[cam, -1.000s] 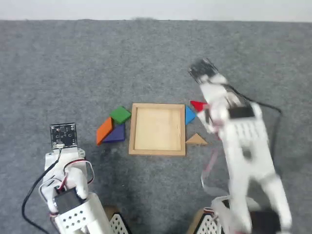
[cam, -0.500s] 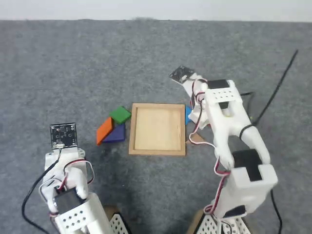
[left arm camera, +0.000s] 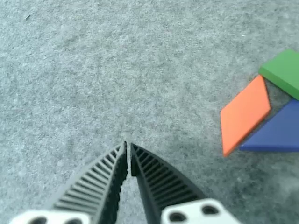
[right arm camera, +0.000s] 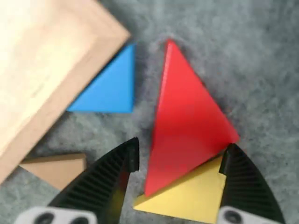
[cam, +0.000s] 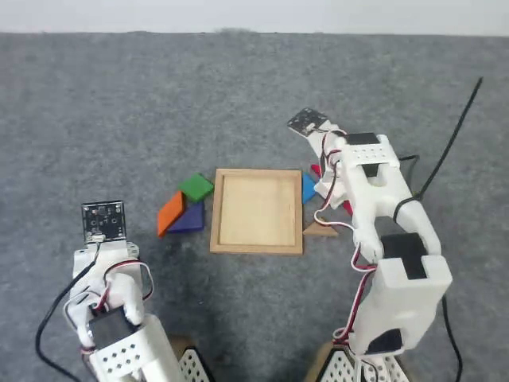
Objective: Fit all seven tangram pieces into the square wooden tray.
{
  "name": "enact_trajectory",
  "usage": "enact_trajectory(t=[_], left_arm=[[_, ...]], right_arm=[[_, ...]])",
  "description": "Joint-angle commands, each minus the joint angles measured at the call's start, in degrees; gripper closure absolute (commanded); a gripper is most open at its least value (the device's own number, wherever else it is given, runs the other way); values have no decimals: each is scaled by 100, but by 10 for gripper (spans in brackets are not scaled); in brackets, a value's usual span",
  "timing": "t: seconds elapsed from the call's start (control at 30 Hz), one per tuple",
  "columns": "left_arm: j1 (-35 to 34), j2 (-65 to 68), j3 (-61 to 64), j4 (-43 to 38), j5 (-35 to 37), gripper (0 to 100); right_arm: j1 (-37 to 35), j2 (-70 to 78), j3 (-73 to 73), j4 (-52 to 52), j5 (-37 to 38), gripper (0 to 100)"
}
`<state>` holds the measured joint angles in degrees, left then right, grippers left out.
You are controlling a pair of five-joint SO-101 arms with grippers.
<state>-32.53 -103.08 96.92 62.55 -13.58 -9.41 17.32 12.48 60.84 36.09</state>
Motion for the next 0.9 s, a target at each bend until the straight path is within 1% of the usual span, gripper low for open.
enact_trajectory(t=[0.0, 0.27, 0.47, 0.57, 0.7, 0.87], left_arm=[[0, -88, -48, 18, -62, 985], [0, -88, -48, 18, -62, 985], [0, -88, -48, 18, -62, 985], [0, -88, -48, 18, -62, 985], [0, -88, -48, 18, -62, 985], [0, -88, -48, 18, -62, 985]], right_arm=[[110, -119, -308, -110, 123, 709], [92, -84, -316, -479, 176, 709], [136, -40, -299, -462, 369, 708], [145, 224, -378, -514, 369, 672], [163, 673, -738, -418, 369, 664], [154, 927, -1152, -13, 369, 664]])
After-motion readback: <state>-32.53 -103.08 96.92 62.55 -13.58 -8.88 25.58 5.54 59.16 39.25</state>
